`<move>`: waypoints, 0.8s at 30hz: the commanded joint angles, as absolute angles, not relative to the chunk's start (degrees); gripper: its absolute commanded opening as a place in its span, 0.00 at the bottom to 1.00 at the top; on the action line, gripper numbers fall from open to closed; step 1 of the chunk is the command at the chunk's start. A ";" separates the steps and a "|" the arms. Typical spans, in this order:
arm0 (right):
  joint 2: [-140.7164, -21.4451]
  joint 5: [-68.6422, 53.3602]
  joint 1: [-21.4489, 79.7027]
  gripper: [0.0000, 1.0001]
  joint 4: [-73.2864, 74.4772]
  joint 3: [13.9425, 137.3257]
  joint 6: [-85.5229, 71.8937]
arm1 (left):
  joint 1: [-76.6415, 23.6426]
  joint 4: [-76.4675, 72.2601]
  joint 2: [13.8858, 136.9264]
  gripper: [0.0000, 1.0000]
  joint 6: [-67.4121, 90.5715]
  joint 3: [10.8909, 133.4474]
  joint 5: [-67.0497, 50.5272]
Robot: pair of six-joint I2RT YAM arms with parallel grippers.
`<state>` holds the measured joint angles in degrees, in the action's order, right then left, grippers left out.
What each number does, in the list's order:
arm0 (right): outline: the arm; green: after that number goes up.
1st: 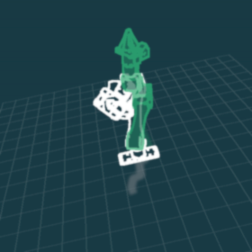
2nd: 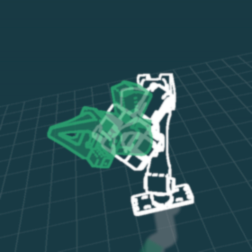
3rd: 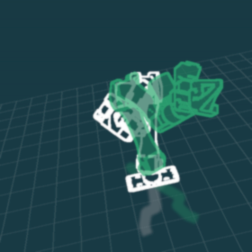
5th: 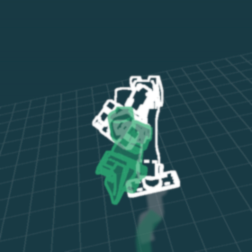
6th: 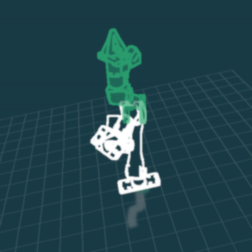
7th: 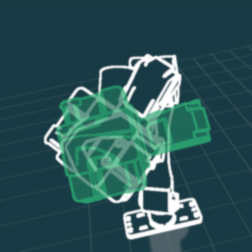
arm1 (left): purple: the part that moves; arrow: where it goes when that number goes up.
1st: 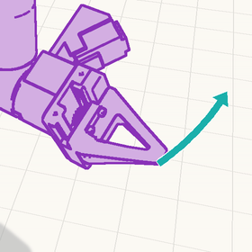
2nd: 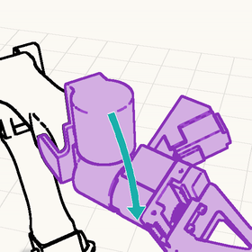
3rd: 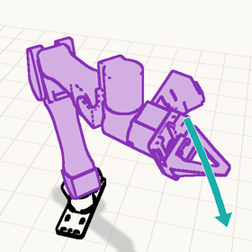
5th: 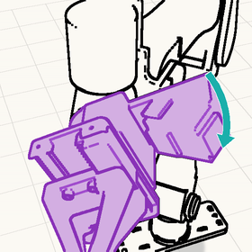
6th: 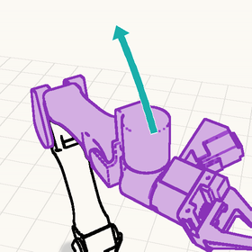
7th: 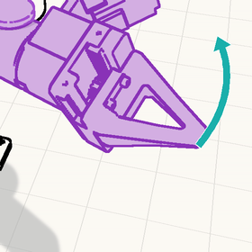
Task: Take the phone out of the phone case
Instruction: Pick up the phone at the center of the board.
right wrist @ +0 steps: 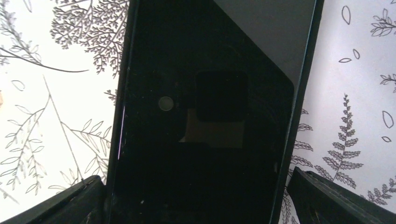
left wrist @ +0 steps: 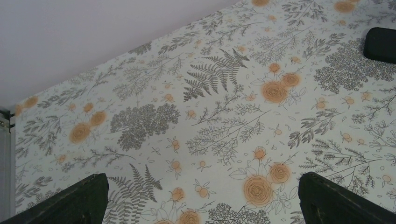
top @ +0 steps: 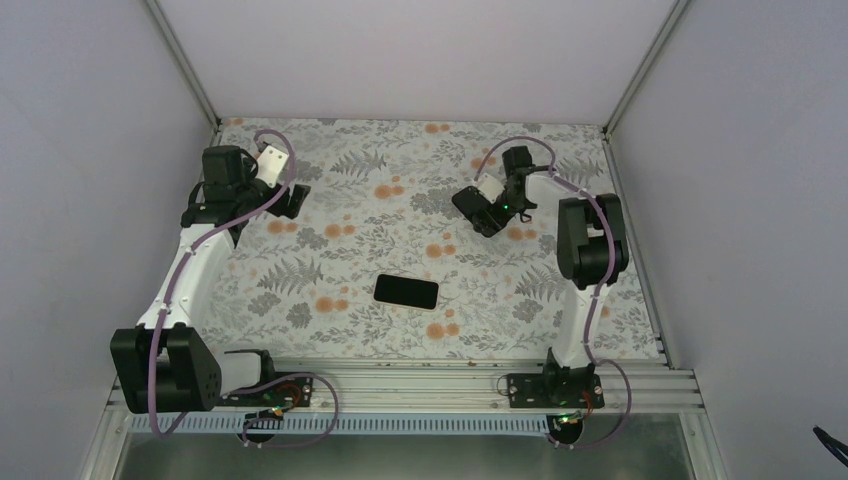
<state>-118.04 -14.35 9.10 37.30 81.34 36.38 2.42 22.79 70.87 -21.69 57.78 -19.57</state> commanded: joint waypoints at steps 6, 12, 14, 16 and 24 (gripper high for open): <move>-116.96 -1.68 11.16 1.00 31.63 71.25 33.22 | 2.70 22.15 70.94 1.00 -22.95 57.43 -21.44; -115.51 -1.18 11.47 0.78 29.26 69.03 34.72 | 2.64 23.08 73.49 1.00 -24.54 58.99 -23.70; -115.17 -1.51 11.44 0.73 28.95 68.61 35.10 | 2.64 23.75 74.60 1.00 -25.63 59.69 -25.06; -114.77 -1.94 11.42 0.67 28.52 68.20 35.30 | 2.48 24.99 76.14 1.00 -27.04 60.81 -27.28; -105.13 -5.67 14.06 0.58 27.49 66.88 34.47 | -1.82 38.81 88.58 1.00 -30.87 79.49 -40.98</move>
<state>-110.08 -7.60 11.88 25.10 68.95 33.41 0.82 30.79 82.78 -28.08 68.36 -30.09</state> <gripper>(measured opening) 0.767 0.995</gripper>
